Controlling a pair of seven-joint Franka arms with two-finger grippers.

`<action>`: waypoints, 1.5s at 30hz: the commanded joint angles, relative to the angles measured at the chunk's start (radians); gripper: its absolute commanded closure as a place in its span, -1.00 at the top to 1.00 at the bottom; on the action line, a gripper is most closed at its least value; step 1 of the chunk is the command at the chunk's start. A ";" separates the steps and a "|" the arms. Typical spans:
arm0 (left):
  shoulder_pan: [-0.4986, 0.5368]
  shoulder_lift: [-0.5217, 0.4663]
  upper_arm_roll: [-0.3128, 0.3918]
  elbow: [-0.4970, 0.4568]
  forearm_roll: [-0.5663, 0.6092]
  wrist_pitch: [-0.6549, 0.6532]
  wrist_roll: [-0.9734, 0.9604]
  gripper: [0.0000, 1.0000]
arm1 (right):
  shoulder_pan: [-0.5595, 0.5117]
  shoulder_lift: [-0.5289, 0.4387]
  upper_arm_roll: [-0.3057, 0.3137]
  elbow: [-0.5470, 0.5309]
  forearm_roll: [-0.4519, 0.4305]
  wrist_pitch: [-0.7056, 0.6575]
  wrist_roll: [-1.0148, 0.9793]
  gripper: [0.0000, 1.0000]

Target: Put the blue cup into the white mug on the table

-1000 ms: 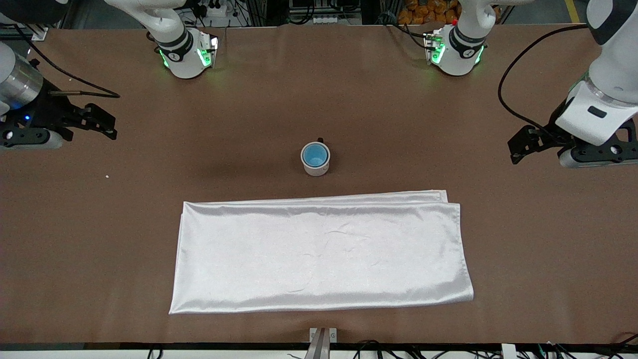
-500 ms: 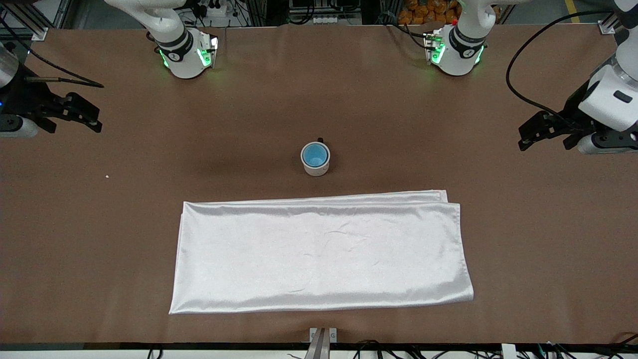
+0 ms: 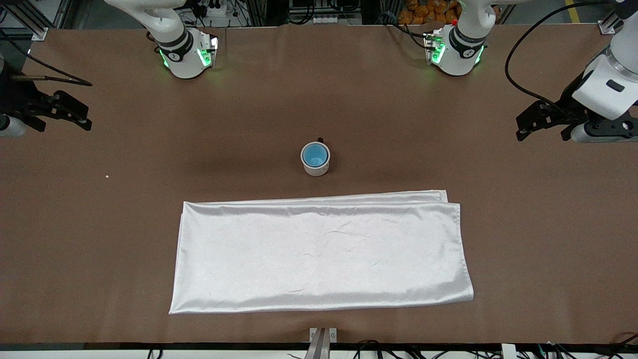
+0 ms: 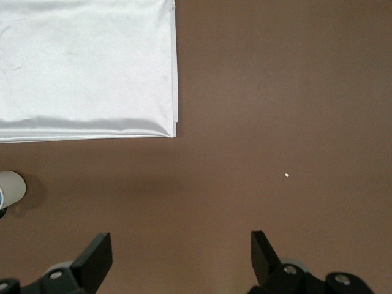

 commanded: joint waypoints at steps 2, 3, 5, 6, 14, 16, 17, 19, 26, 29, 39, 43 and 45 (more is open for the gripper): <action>0.037 -0.029 -0.012 -0.026 -0.011 0.000 0.078 1.00 | 0.006 -0.007 -0.011 0.005 0.008 -0.014 -0.023 1.00; 0.037 -0.030 -0.012 -0.026 -0.011 0.000 0.074 1.00 | 0.006 -0.007 -0.011 0.005 0.008 -0.014 -0.025 1.00; 0.037 -0.030 -0.012 -0.026 -0.011 0.000 0.072 1.00 | 0.006 -0.007 -0.011 0.005 0.007 -0.014 -0.025 1.00; 0.037 -0.030 -0.011 -0.026 -0.011 0.000 0.072 1.00 | 0.006 -0.007 -0.011 0.005 0.007 -0.014 -0.025 1.00; 0.037 -0.029 0.000 -0.019 -0.011 -0.002 0.074 1.00 | 0.006 -0.007 -0.011 0.002 0.007 -0.006 -0.025 1.00; 0.037 -0.026 0.000 -0.011 -0.010 -0.002 0.072 1.00 | 0.006 -0.007 -0.011 0.002 0.007 -0.006 -0.025 1.00; 0.036 -0.026 0.000 -0.009 -0.010 -0.004 0.072 1.00 | 0.006 -0.007 -0.011 0.002 0.007 -0.006 -0.025 1.00; 0.036 -0.026 0.000 -0.009 -0.010 -0.013 0.069 1.00 | 0.006 -0.007 -0.011 0.000 0.007 -0.006 -0.025 1.00; 0.031 -0.026 0.000 0.004 -0.010 -0.027 -0.010 1.00 | 0.006 -0.007 -0.011 0.000 0.007 -0.008 -0.025 1.00; 0.031 -0.026 0.000 0.009 -0.010 -0.030 -0.024 1.00 | 0.008 -0.007 -0.011 -0.001 0.007 -0.008 -0.025 1.00; 0.028 -0.026 -0.005 0.020 0.033 -0.042 -0.021 1.00 | 0.008 -0.007 -0.011 -0.003 0.007 -0.008 -0.025 1.00; 0.028 -0.023 -0.008 0.024 0.043 -0.042 -0.018 1.00 | 0.008 -0.007 -0.011 -0.003 0.007 -0.008 -0.025 1.00; 0.028 -0.023 -0.008 0.024 0.043 -0.042 -0.018 1.00 | 0.008 -0.007 -0.011 -0.004 0.007 -0.008 -0.025 1.00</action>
